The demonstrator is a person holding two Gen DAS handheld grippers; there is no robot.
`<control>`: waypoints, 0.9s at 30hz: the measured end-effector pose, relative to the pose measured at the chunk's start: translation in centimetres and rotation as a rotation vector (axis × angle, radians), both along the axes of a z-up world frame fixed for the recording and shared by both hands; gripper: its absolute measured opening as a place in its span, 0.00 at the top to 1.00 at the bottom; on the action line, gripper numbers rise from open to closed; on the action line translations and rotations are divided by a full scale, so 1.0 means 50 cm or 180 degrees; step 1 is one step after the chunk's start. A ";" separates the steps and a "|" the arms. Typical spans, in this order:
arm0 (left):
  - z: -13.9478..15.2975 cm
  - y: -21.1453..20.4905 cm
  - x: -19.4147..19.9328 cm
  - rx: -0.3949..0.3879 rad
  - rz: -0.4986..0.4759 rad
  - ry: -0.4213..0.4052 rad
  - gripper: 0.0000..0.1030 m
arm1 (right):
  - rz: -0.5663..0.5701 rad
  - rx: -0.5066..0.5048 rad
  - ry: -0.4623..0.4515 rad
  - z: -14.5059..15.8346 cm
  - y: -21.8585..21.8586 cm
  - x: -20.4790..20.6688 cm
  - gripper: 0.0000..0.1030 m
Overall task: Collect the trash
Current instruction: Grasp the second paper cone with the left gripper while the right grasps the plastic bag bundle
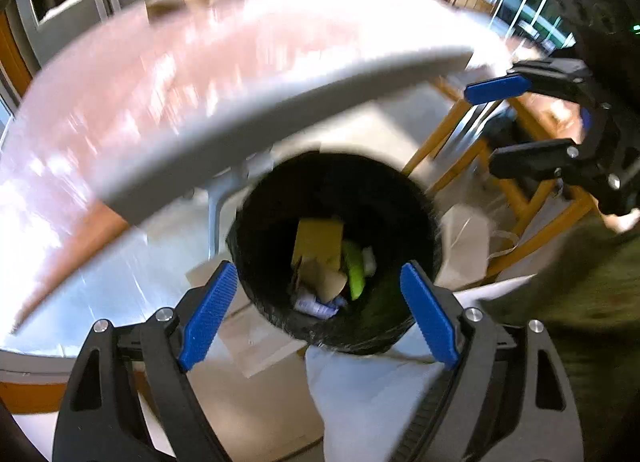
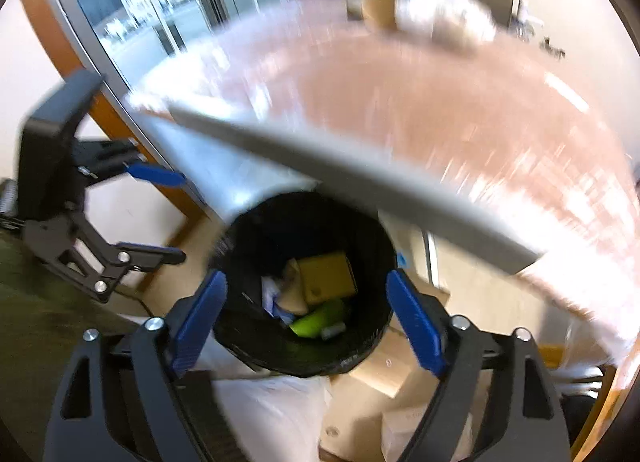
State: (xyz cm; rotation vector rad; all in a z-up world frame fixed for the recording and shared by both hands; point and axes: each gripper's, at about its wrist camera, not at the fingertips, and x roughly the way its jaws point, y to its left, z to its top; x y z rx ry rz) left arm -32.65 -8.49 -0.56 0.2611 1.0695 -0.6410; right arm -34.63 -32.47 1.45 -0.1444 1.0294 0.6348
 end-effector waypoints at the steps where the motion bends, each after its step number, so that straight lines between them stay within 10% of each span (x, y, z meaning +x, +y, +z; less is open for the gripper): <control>1: 0.033 0.006 0.004 -0.0113 -0.0005 -0.0073 0.09 | -0.0038 0.0064 -0.0086 0.025 -0.008 0.003 0.14; 6: 0.157 0.025 0.060 -0.0537 0.0115 -0.0422 0.02 | -0.0541 0.0174 -0.0647 0.133 -0.037 0.074 0.04; 10: 0.189 0.025 0.162 -0.0357 0.0548 -0.0714 0.02 | -0.0966 0.0097 -0.0841 0.150 -0.043 0.182 0.04; 27: 0.106 -0.031 0.613 -0.0623 0.1176 -0.0065 0.02 | -0.0594 -0.0442 -0.0819 0.071 0.020 0.519 0.04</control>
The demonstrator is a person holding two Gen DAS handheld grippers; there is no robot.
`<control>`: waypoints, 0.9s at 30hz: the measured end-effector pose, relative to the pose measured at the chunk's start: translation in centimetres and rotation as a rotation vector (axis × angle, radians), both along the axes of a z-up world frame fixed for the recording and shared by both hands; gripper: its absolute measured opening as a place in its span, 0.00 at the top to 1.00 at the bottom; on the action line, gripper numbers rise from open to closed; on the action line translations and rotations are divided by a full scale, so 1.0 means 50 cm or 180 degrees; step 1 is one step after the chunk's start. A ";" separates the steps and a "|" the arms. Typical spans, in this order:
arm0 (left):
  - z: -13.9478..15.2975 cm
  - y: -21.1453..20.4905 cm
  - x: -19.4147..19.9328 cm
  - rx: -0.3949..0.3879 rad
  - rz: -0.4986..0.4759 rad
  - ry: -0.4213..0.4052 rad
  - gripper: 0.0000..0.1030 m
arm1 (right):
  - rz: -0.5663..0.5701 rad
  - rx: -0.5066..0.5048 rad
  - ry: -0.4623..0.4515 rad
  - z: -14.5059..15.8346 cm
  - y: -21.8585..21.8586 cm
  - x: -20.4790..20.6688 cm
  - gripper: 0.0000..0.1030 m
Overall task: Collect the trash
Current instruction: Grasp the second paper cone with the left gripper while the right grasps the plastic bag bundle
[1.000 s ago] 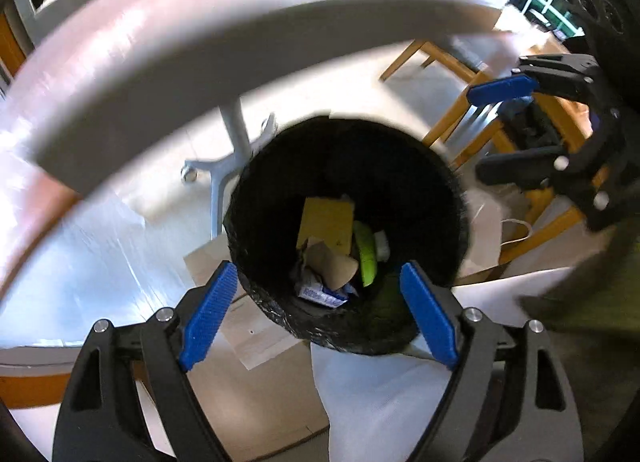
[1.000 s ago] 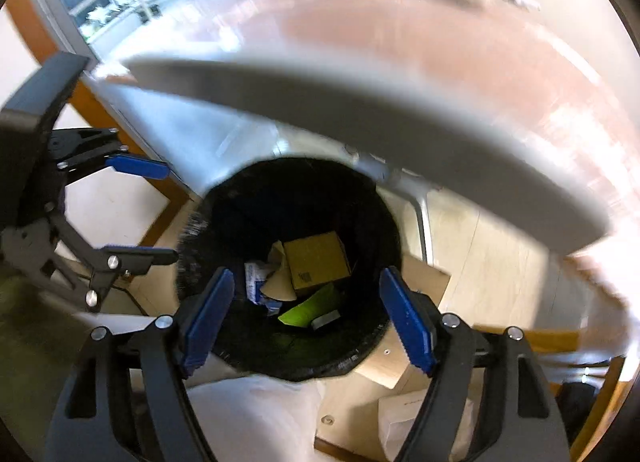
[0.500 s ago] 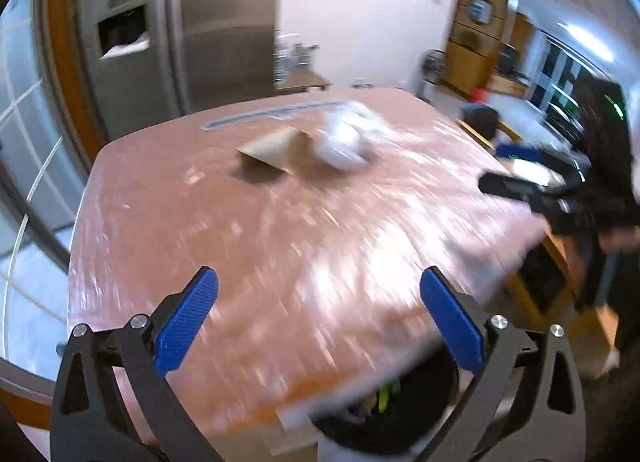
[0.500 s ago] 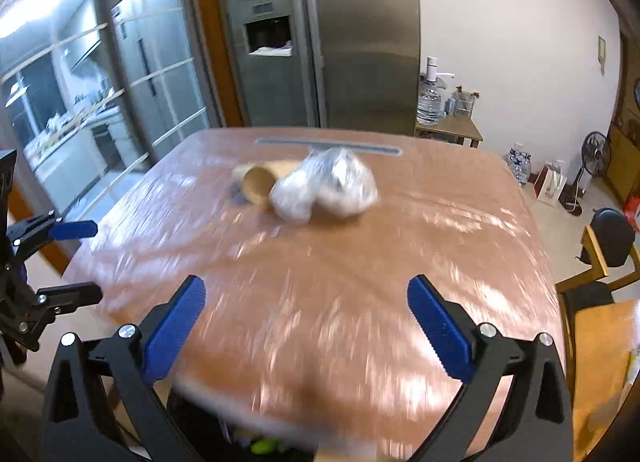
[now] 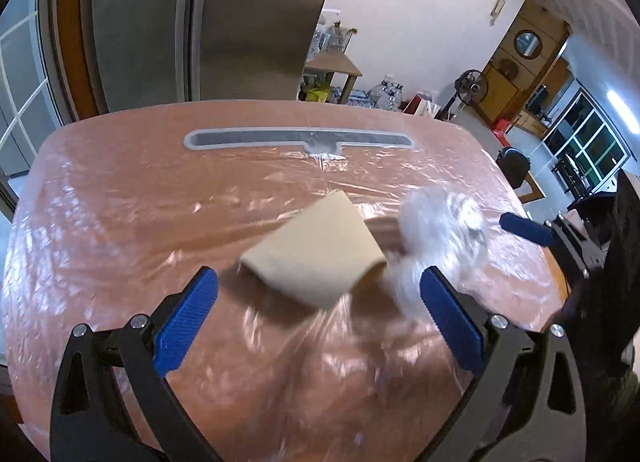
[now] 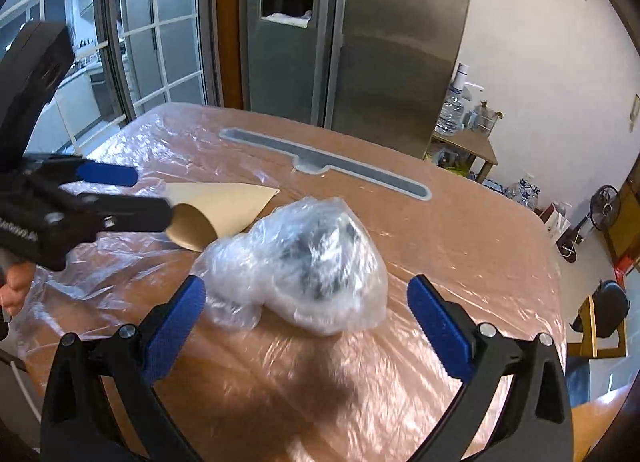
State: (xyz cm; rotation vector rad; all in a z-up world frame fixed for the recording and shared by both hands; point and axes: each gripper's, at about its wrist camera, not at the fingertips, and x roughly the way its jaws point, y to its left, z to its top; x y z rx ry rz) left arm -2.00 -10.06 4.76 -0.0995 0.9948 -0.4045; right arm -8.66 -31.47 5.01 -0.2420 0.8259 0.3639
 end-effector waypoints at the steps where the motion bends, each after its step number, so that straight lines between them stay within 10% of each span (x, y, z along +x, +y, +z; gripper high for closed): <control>1: -0.006 -0.008 0.011 0.0047 0.0007 0.0023 0.02 | 0.0023 -0.0005 0.0028 -0.008 0.002 0.006 0.04; 15: -0.071 -0.051 0.089 0.0310 0.0009 0.0247 0.06 | 0.0150 -0.0047 0.0232 -0.052 0.035 0.038 0.04; 27: -0.062 -0.018 0.066 0.0069 -0.0079 0.0179 0.12 | 0.0115 0.0301 0.0296 -0.036 -0.010 0.018 0.26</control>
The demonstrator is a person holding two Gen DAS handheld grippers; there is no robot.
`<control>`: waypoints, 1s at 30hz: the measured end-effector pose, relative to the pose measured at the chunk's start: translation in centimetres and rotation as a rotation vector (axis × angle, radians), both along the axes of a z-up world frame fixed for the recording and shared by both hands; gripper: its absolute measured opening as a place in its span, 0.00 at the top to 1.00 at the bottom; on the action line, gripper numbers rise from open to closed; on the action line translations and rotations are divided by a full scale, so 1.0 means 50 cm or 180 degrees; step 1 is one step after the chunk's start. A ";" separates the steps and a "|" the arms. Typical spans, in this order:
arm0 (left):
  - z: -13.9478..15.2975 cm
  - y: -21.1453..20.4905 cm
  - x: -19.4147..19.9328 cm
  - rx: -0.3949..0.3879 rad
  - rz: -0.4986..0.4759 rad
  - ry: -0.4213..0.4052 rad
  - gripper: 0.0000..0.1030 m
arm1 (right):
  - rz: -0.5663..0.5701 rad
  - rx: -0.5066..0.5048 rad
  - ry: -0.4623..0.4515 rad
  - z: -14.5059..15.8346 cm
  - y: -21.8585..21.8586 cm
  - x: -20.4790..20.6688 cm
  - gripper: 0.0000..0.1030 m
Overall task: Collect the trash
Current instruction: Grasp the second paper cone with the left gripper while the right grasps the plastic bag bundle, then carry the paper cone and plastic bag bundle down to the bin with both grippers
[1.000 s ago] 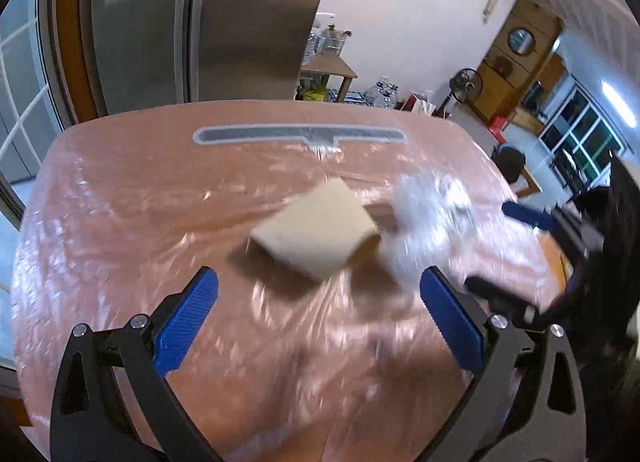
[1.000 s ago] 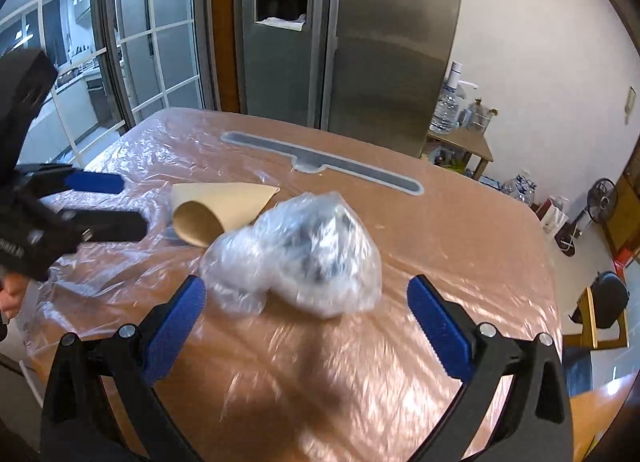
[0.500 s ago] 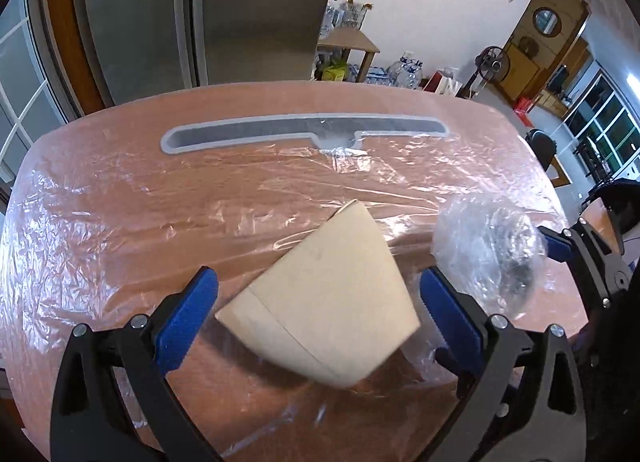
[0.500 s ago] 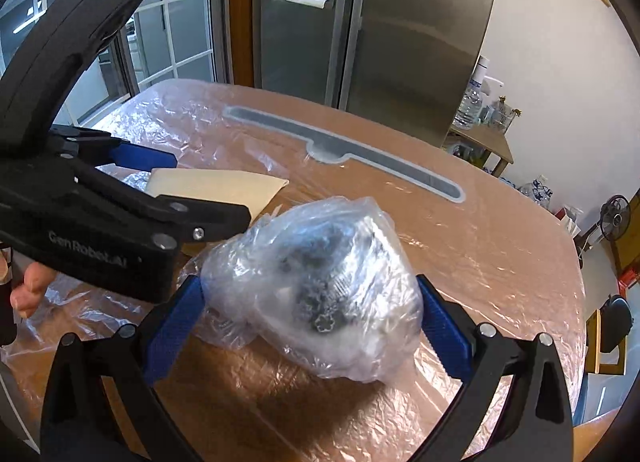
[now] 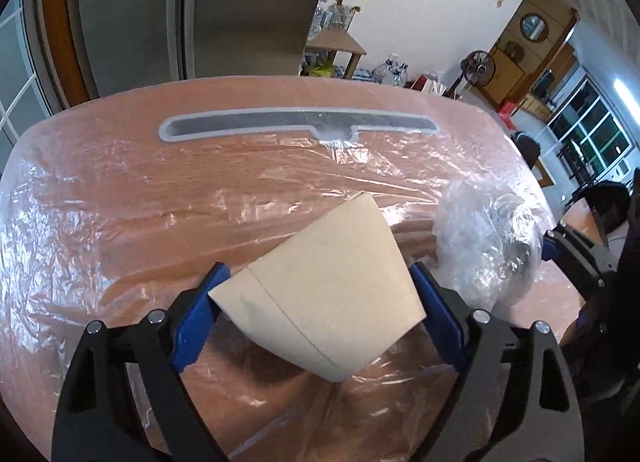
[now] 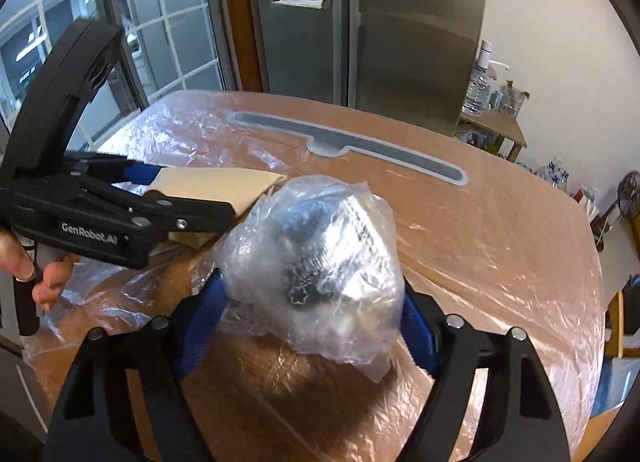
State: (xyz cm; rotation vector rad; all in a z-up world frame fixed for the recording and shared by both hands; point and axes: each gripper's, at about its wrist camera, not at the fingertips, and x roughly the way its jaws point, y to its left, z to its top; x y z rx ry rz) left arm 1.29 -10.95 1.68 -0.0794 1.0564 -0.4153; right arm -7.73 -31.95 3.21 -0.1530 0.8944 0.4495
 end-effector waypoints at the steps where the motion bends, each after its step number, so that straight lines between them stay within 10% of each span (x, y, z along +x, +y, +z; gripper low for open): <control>1: 0.005 0.004 -0.005 -0.0023 0.0000 -0.0026 0.12 | -0.0026 0.0051 0.0009 0.004 -0.005 0.002 0.26; 30: 0.123 0.086 -0.246 0.0077 0.0229 -0.0720 0.12 | -0.0312 0.0497 -0.0223 0.088 -0.041 -0.148 0.27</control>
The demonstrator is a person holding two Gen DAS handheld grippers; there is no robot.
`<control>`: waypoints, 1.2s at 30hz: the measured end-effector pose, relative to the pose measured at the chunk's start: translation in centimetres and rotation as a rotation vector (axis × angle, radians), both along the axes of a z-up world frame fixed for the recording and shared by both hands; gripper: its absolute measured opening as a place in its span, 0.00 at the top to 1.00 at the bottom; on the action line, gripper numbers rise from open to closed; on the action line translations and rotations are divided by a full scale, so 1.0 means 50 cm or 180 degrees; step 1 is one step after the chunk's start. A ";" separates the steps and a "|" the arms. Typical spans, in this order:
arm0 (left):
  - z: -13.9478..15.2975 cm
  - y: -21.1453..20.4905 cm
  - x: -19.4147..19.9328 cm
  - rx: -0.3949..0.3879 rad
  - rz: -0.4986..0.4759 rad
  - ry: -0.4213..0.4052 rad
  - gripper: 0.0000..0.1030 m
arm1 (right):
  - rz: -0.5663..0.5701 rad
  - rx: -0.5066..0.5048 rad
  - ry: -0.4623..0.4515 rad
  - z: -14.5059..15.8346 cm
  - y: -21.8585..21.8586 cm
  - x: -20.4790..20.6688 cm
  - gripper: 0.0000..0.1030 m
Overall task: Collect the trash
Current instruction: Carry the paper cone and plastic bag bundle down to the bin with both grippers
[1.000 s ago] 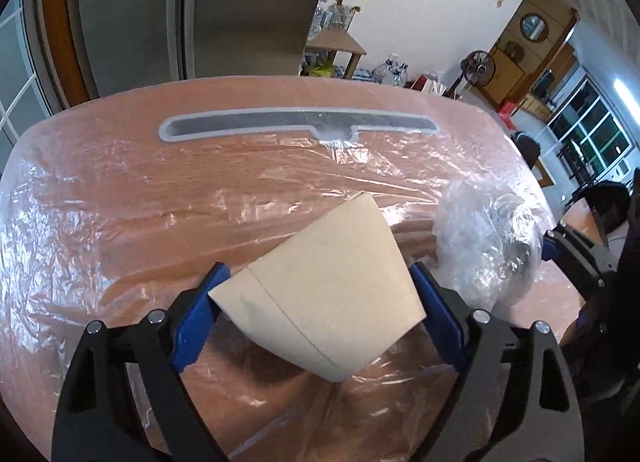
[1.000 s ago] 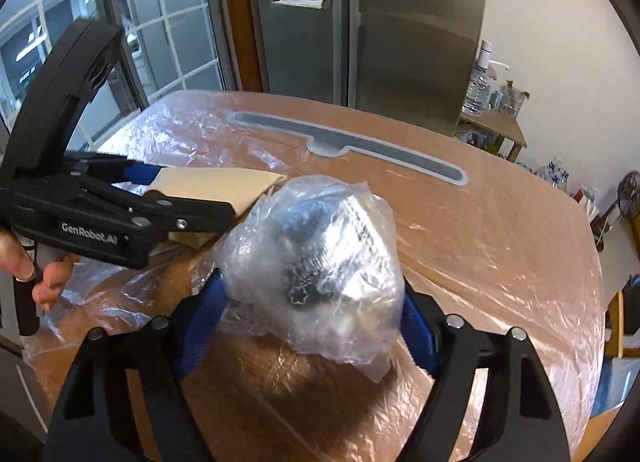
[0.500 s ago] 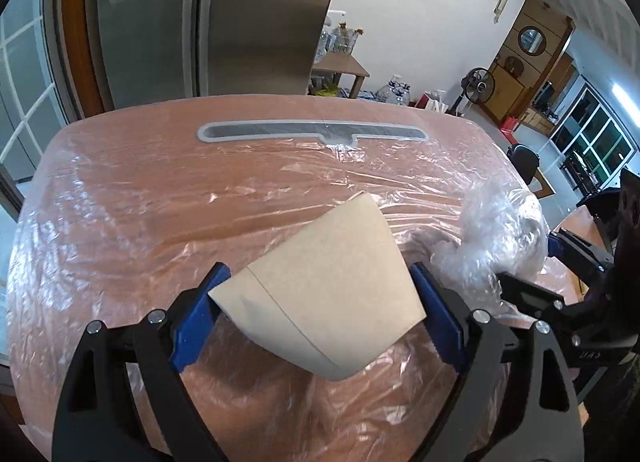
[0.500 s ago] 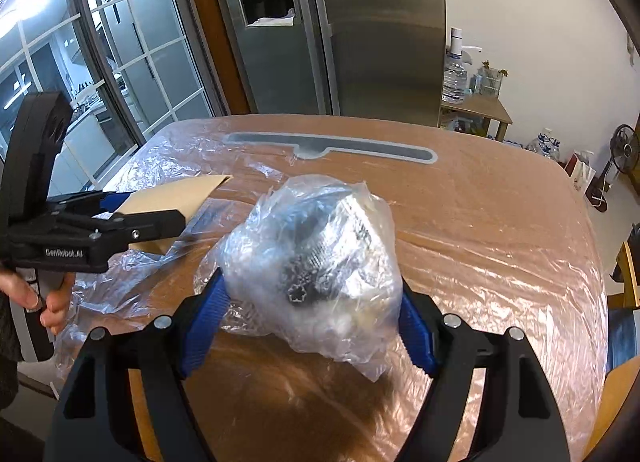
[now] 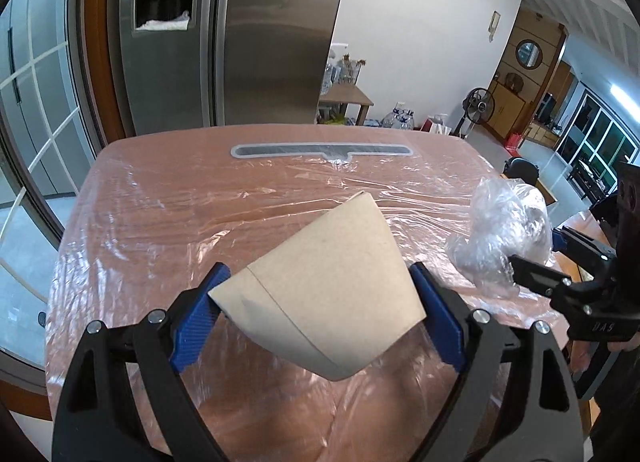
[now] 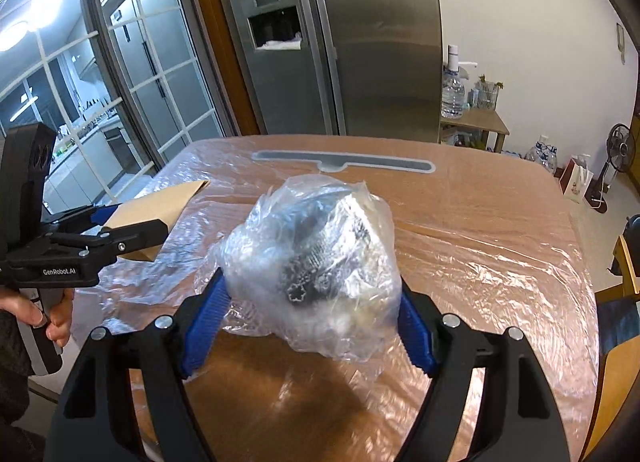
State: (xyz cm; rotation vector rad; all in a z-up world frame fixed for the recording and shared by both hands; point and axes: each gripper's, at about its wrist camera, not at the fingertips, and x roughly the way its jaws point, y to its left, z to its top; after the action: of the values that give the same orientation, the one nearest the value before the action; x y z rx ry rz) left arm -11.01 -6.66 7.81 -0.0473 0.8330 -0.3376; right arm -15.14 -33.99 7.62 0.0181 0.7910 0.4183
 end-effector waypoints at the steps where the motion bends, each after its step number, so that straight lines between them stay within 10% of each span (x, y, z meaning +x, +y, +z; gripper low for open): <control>1: 0.004 0.002 -0.008 -0.0004 -0.0004 -0.0012 0.12 | 0.0004 0.0007 -0.0016 0.004 -0.001 -0.008 0.27; 36: 0.025 0.025 -0.394 0.0131 -0.0660 -0.0187 0.12 | 0.0490 0.0070 0.0139 0.025 -0.016 -0.333 0.27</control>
State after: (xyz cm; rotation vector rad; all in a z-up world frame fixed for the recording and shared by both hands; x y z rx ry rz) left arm -30.73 -5.43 9.05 0.0876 0.7879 -0.5144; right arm -31.79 -34.79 8.89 -0.0132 0.8338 0.5742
